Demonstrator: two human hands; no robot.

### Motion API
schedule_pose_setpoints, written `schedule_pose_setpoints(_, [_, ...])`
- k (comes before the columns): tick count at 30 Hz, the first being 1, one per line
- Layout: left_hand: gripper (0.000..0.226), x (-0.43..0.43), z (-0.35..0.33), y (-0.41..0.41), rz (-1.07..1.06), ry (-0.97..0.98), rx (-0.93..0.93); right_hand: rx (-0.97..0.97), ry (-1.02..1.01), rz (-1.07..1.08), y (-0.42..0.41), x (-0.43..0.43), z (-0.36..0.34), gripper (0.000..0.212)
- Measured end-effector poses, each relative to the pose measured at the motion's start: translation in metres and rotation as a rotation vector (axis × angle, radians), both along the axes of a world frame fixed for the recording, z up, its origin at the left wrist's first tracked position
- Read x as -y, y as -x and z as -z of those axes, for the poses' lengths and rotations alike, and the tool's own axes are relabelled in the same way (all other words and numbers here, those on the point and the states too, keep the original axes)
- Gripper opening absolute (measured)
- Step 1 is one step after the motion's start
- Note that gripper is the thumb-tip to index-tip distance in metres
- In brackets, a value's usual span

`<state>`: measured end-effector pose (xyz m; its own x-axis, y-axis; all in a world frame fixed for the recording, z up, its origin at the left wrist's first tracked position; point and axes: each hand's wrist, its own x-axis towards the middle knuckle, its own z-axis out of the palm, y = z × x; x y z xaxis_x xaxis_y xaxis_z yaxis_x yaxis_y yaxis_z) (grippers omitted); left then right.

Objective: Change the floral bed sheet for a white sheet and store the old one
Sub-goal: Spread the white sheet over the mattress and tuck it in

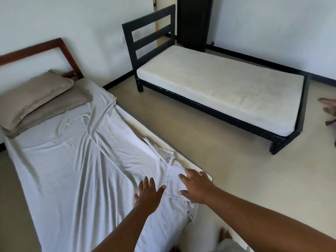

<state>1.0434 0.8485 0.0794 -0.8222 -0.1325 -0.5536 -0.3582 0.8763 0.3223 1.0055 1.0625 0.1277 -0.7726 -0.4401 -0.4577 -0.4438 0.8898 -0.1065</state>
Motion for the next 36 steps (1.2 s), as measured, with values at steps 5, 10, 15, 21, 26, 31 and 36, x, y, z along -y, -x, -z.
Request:
schedule_pose_setpoints(5, [0.082, -0.022, 0.018, 0.038, -0.09, -0.014, 0.049, 0.085, 0.011, -0.03, 0.069, -0.012, 0.026, 0.068])
schedule_pose_setpoints(10, [0.083, -0.058, 0.042, 0.078, -0.273, -0.015, 0.109, 0.272, 0.05, -0.017, 0.138, -0.026, 0.08, 0.068])
schedule_pose_setpoints(15, [0.083, -0.102, 0.084, 0.116, -0.527, -0.041, 0.206, 0.445, 0.059, -0.02, 0.199, -0.031, 0.152, 0.063])
schedule_pose_setpoints(21, [0.079, -0.144, 0.176, 0.153, -0.677, -0.109, 0.262, 0.543, 0.16, -0.004, 0.246, -0.016, 0.255, 0.068])
schedule_pose_setpoints(26, [0.076, -0.155, 0.25, 0.17, -0.792, -0.136, 0.182, 0.479, 0.201, -0.108, 0.256, 0.004, 0.336, 0.067])
schedule_pose_setpoints(31, [0.111, -0.155, 0.272, 0.183, -0.808, -0.026, 0.107, 0.347, 0.182, -0.184, 0.269, 0.001, 0.36, 0.034])
schedule_pose_setpoints(36, [0.091, -0.166, 0.276, 0.18, -0.63, -0.004, 0.195, 0.32, 0.025, -0.017, 0.278, -0.077, 0.346, 0.024])
